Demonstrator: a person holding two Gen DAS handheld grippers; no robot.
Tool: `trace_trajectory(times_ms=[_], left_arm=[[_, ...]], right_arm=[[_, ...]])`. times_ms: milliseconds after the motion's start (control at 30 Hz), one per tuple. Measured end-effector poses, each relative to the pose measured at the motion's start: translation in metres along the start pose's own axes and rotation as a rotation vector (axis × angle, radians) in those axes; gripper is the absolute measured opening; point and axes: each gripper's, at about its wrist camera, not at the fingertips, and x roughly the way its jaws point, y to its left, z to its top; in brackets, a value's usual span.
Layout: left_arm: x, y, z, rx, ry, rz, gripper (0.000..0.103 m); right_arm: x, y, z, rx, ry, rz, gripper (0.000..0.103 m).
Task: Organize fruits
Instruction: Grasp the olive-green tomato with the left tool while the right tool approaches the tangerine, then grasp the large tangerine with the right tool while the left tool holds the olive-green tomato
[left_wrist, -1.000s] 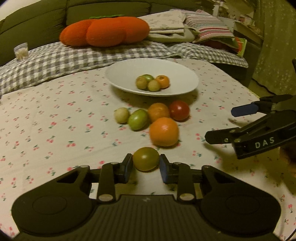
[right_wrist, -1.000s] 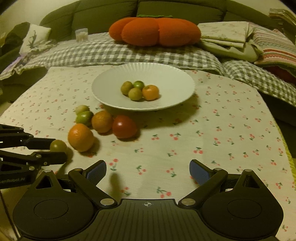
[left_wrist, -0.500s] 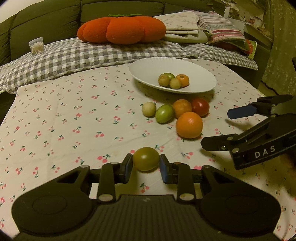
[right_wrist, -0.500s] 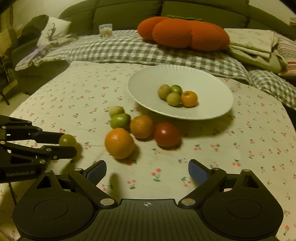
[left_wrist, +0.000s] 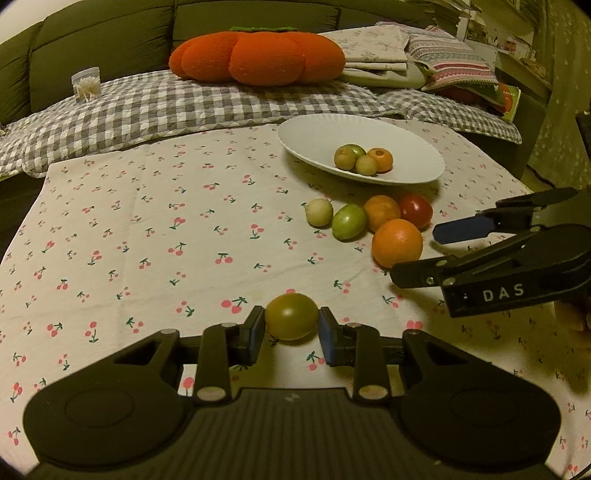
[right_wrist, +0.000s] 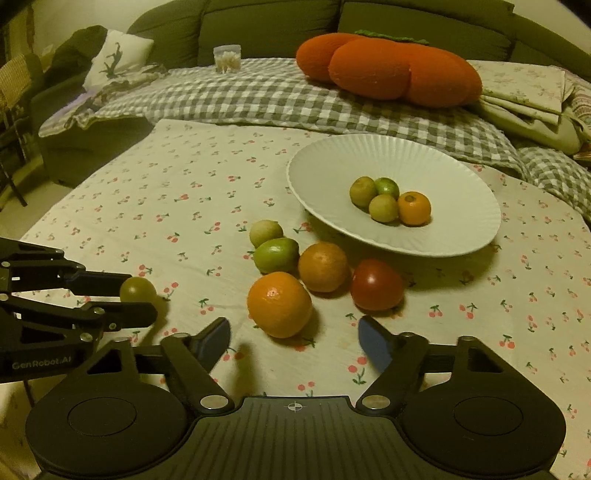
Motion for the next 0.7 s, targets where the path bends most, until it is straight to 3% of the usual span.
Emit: trace_trajectory(times_ms=[200,467,700], left_arm=[[-0.001,0.0003,-0.0003,-0.002,-0.001,0.001,0.029],[-0.001,0.0003,-0.0003,-0.002,-0.001,0.001,0.029],[-0.0006,0.0002,0.0001,-0.003,-0.002,0.0,0.029]], right_arm=[[0.0014,0.0011,0.0017,0.006,0.0,0.0,0.049],[0.0,0.0002,0.0039,0.015,-0.007,0.021,0.031],[-0.001,0.0013,0.0034,0.004,-0.007,0.022,0.031]])
